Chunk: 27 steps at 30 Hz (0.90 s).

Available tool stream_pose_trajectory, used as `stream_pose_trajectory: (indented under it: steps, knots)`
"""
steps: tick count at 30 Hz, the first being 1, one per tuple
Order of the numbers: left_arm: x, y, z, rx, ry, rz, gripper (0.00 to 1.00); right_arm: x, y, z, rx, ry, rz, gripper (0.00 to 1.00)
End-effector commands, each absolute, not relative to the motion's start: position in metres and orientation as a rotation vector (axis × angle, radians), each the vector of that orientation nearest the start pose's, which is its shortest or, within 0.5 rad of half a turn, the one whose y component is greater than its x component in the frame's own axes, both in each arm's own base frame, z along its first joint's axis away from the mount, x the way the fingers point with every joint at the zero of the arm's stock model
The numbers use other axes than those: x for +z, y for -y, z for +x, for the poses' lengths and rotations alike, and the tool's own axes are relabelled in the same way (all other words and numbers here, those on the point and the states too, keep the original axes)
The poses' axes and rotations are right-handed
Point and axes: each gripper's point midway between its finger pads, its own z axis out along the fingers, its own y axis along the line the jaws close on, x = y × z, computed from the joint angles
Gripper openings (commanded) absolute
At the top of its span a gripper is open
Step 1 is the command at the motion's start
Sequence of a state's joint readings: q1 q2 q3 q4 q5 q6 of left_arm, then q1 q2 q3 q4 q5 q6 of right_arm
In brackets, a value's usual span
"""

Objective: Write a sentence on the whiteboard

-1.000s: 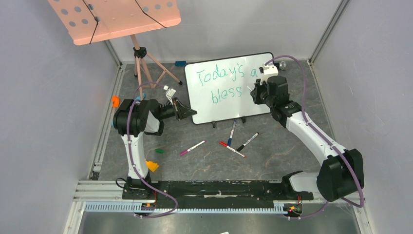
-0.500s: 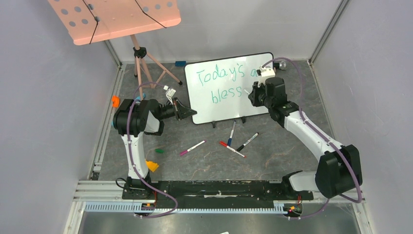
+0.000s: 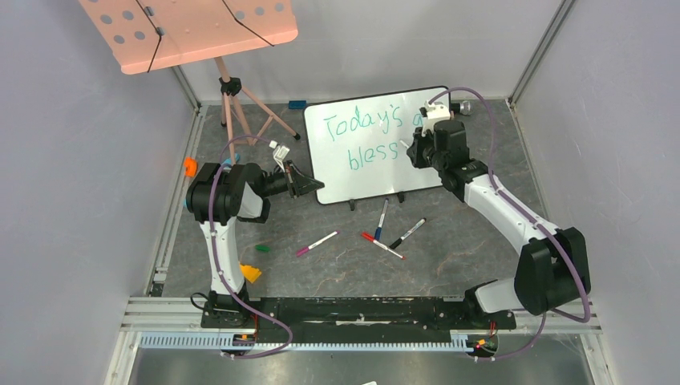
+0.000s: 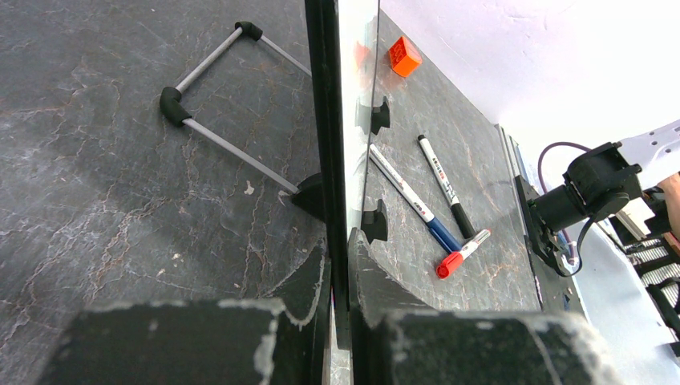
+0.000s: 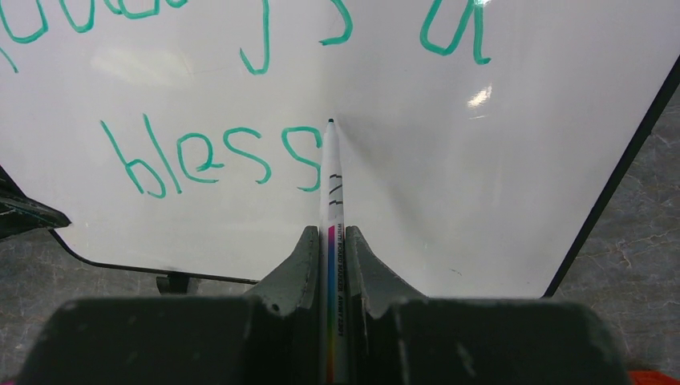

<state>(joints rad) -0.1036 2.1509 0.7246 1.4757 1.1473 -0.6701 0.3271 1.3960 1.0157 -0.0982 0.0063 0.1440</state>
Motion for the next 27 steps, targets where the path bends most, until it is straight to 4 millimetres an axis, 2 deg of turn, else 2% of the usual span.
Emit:
stream_pose_trajectory:
  steps: [1, 7, 15, 21, 27]
  knots:
    - [0.081, 0.21, 0.37, -1.378, -1.573, 0.623, 0.02, 0.214, -0.141, 0.423, 0.262, -1.97, -0.162, 0.0]
    - [0.081, 0.21, 0.37, -1.377, -1.571, 0.627, 0.02, 0.205, -0.137, 0.43, 0.221, -2.0, -0.144, 0.0]
    - [0.081, 0.21, 0.37, -1.376, -1.571, 0.627, 0.02, 0.2, -0.126, 0.424, 0.176, -2.01, -0.115, 0.0]
    - [0.081, 0.211, 0.37, -1.377, -1.572, 0.626, 0.02, 0.202, -0.144, 0.421, 0.276, -2.004, -0.18, 0.0]
    - [0.081, 0.211, 0.37, -1.378, -1.571, 0.628, 0.02, 0.213, -0.139, 0.415, 0.265, -1.976, -0.167, 0.0]
